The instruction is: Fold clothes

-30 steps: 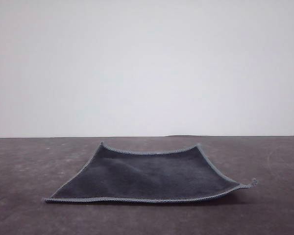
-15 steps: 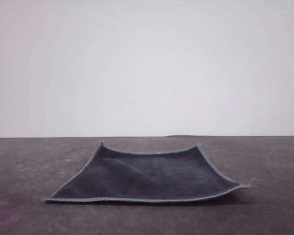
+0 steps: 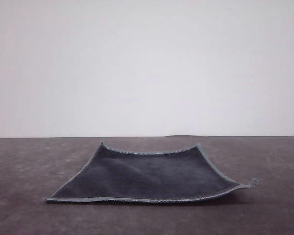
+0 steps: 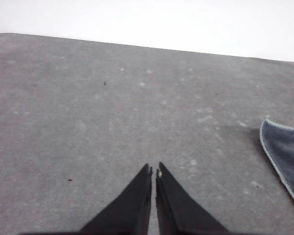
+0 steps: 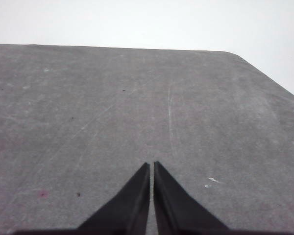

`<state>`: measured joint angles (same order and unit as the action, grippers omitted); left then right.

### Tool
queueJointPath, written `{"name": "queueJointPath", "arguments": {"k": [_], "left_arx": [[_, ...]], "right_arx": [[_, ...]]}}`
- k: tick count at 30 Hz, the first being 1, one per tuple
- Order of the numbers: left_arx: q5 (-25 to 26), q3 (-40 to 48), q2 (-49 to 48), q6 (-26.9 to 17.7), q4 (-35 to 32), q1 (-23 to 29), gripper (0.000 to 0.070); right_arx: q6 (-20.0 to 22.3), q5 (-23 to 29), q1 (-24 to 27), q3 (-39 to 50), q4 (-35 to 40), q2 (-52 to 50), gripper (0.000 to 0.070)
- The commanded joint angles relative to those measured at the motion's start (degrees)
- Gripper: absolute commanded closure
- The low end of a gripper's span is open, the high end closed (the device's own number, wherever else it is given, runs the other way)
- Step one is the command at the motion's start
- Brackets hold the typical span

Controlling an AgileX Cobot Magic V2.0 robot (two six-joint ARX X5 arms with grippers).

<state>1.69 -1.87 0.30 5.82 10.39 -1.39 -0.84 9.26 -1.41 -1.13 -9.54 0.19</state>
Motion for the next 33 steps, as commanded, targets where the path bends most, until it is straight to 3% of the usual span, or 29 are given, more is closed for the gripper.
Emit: {"name": "queueJointPath", "arguments": {"k": [1, 9, 20, 24, 33], "left_arx": [[0.2, 1.1, -0.1, 0.5, 0.3, 0.0, 0.07], [0.2, 1.1, -0.1, 1.2, 0.3, 0.0, 0.07], [0.8, -2.7, 1.3, 7.1, 0.3, 0.0, 0.0698], [0.6, -8.2, 6.6, 9.5, 0.3, 0.0, 0.0697], [1.7, -24.7, 28.2, 9.7, 0.4, 0.0, 0.0698]], "right_arx": [[0.2, 0.2, 0.0, 0.4, 0.6, 0.0, 0.0694], [-1.0, -0.5, 0.0, 0.4, 0.5, 0.0, 0.0693], [-9.8, -5.5, 0.0, -3.8, 0.4, 1.3, 0.0694], [-12.1, -9.5, 0.0, -9.3, 0.5, 6.6, 0.0694], [-12.7, -18.7, 0.0, -25.0, 0.4, 28.8, 0.0694]]}}
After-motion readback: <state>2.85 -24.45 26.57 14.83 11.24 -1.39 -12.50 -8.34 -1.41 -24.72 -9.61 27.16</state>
